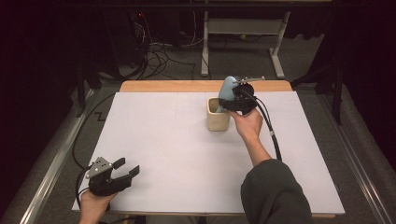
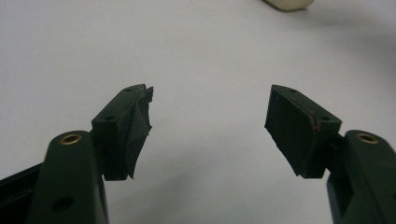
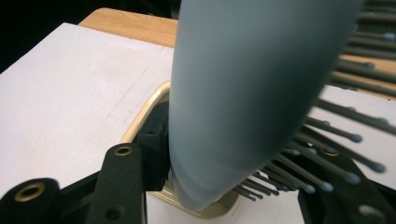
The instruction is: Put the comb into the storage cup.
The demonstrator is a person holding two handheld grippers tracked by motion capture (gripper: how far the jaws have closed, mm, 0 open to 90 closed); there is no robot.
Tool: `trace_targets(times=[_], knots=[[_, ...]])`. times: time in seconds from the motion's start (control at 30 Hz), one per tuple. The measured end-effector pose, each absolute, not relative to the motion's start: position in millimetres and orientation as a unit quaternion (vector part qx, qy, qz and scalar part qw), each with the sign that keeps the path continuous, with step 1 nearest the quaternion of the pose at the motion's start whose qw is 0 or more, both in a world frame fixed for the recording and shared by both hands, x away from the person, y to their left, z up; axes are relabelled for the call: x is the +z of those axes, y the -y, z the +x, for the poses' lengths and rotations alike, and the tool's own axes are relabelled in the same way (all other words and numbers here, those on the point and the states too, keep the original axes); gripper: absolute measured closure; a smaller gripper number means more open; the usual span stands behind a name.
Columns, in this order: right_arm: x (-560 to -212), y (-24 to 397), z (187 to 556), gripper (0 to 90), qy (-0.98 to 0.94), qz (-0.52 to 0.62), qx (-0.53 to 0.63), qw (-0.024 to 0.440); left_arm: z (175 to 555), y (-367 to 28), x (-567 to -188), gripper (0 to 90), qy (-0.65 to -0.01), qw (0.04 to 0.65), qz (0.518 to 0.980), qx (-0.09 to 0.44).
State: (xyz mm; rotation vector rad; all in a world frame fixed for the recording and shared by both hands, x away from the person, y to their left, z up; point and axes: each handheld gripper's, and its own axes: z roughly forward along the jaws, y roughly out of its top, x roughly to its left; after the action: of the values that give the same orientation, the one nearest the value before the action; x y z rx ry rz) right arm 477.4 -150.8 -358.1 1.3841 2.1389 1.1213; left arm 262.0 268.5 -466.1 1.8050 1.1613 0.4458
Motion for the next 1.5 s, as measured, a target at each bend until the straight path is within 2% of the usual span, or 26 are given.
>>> trace_targets(times=[0.27,0.73,1.07,1.5], knots=[[-359,154,478,47.6,-0.754,0.493,0.394,0.181,262,-267,-466,30.7,-0.469,0.449,0.737,0.187],[-359,156,477,38.9,-0.76,0.477,0.384,0.217,262,-268,-466,30.7,-0.47,0.449,0.736,0.187],[-359,162,479,28.2,-0.761,0.482,0.384,0.205,262,-268,-466,30.9,-0.473,0.448,0.736,0.185],[-359,176,473,27.6,-0.754,0.484,0.395,0.203,262,-268,-466,30.8,-0.474,0.449,0.734,0.186]])
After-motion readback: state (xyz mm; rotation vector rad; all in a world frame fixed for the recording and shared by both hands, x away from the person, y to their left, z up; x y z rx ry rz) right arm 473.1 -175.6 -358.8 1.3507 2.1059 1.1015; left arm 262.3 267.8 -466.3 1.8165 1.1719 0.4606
